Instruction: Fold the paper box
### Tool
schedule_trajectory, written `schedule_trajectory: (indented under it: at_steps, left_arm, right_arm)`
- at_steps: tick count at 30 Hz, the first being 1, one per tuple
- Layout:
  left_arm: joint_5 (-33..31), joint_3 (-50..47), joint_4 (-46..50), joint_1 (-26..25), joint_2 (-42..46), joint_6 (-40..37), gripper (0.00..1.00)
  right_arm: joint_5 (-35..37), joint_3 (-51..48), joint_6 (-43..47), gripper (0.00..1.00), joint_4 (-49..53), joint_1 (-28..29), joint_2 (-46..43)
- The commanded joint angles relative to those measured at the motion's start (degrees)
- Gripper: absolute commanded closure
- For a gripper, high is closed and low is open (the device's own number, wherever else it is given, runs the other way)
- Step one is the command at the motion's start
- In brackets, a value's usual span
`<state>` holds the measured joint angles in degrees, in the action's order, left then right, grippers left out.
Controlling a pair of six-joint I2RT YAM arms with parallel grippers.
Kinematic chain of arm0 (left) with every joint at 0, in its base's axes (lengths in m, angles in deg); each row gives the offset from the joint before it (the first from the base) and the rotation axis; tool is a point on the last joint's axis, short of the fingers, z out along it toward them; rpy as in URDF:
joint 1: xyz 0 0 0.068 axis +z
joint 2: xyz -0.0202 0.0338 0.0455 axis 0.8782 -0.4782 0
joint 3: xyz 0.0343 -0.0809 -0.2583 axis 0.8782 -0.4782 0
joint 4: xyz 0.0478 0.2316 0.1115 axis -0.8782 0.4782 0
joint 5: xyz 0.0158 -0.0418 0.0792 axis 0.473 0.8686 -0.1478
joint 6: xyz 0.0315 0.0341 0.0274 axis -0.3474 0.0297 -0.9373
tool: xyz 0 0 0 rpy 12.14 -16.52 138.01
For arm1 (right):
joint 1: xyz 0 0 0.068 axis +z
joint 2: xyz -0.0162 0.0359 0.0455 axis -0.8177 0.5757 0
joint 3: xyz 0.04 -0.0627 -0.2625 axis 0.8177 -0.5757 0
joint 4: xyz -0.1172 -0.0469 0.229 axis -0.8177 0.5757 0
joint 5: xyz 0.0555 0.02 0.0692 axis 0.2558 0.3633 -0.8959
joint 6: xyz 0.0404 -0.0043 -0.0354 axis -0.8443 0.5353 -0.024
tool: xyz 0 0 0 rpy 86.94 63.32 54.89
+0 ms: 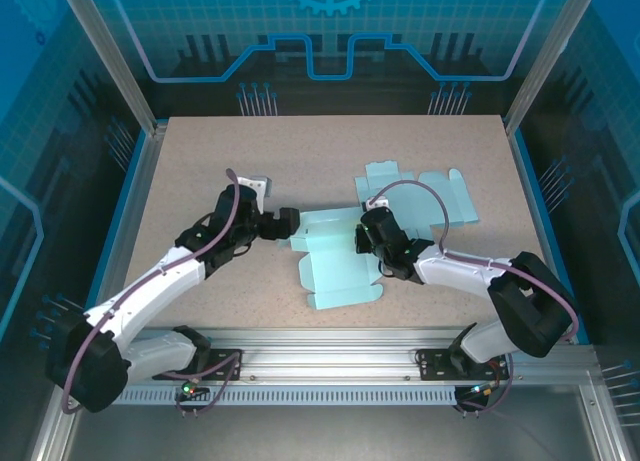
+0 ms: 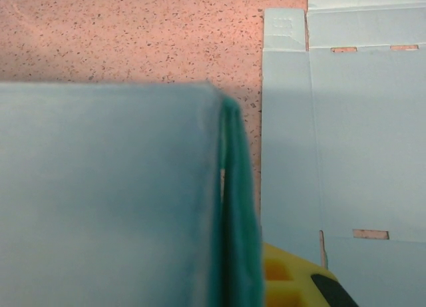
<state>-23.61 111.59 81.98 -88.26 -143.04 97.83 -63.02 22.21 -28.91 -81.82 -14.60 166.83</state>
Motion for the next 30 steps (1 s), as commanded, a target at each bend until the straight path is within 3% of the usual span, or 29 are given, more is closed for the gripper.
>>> schedule_trajectory:
  at_steps: [1, 13, 23, 30]
  left_arm:
    - [3.45, 0.09, 0.15, 0.33, 0.33, 1.02, 0.01]
    - [1.51, -1.7, -1.12, 0.29, -2.15, 0.03, 0.01]
    - [11.05, -2.33, -15.69, 0.22, -7.6, 1.7, 0.01]
    - [12.01, -0.99, -23.28, 0.26, -12.03, 3.48, 0.01]
  right_arm:
    - [1.08, 2.19, -1.31, 1.0, 0.62, 1.01, 0.26]
    - [1.46, 4.48, -2.07, 1.0, 1.15, 1.03, 1.35]
    - [0.28, 5.56, -2.87, 1.0, -0.73, 1.08, 2.99]
    - [2.72, 7.45, -3.8, 1.0, -0.8, 1.06, 4.18]
